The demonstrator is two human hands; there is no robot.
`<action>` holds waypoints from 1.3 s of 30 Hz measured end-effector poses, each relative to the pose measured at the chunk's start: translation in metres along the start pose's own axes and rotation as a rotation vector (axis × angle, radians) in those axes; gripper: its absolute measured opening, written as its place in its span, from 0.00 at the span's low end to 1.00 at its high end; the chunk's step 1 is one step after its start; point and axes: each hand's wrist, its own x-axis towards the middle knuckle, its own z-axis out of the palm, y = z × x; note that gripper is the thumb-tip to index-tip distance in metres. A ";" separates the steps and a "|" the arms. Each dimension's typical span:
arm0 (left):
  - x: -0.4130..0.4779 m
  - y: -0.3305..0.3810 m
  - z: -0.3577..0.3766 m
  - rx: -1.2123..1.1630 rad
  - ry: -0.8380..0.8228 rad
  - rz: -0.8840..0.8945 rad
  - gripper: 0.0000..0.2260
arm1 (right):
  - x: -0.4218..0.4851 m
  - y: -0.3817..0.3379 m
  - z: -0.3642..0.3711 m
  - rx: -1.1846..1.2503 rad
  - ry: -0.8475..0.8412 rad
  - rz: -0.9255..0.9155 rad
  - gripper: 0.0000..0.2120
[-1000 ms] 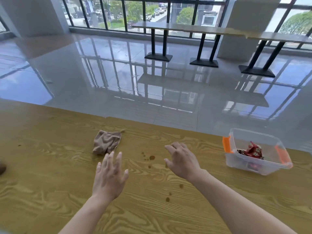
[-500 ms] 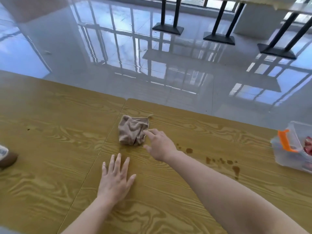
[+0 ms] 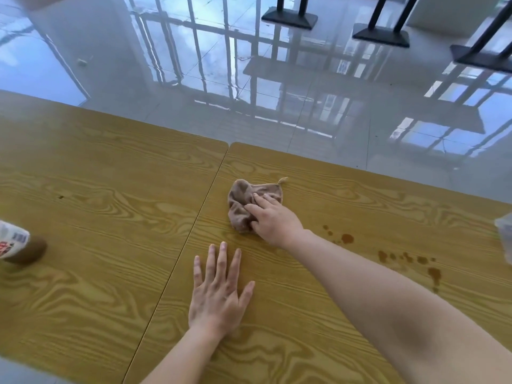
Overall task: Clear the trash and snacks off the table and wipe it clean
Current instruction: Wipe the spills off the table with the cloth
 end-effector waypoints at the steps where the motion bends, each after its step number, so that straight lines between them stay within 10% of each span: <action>1: -0.001 -0.011 0.003 0.003 -0.002 -0.014 0.34 | -0.004 -0.001 0.008 0.026 0.002 0.000 0.22; 16: -0.012 -0.058 0.010 -0.065 0.010 -0.010 0.31 | -0.241 -0.011 0.116 0.198 0.272 -0.066 0.21; 26: -0.012 0.040 0.015 0.004 -0.019 0.173 0.32 | -0.301 0.076 0.102 0.166 0.355 0.775 0.39; 33: -0.032 0.043 0.021 0.012 -0.031 0.175 0.32 | -0.358 0.043 0.135 0.050 0.274 0.343 0.35; 39: -0.040 0.066 0.021 -0.011 -0.009 0.181 0.32 | -0.351 0.138 0.089 0.128 0.256 0.927 0.37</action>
